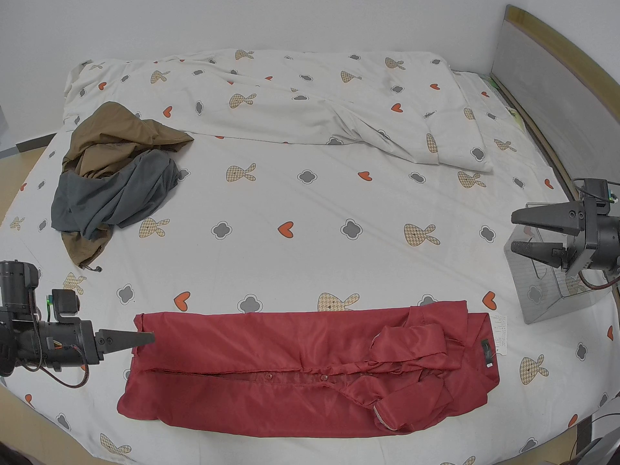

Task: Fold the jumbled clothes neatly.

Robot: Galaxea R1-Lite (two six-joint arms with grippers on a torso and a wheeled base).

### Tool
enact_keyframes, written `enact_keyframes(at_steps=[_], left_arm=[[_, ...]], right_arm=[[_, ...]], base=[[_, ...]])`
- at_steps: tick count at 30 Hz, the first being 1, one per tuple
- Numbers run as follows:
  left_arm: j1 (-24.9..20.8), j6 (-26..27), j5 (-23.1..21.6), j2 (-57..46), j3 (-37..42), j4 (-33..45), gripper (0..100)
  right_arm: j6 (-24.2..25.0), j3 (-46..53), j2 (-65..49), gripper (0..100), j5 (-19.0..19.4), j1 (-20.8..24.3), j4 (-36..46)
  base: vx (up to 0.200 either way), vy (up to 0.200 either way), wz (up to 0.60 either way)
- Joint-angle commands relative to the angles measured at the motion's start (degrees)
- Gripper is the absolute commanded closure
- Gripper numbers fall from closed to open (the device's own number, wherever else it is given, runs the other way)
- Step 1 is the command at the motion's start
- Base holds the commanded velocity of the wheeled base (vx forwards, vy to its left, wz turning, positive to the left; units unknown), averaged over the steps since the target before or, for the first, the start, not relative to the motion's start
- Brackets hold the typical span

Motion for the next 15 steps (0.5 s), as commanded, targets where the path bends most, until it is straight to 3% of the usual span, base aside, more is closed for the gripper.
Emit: enact_keyframes(at_steps=[1,15], left_arm=[[12.0,13.3,-6.1,23.5,0.6,-2.0,0],[17.5,13.8,-6.6,32.3,-3.4,-6.8,0]], right_arm=[[0.0,0.0,-1.0,0,0.1,0.2,0.0],[0.0,0.1,-0.7,0,0.1,0.1,0.0]], base=[[0.000,0.000,0.00],[0.000,0.000,0.00]])
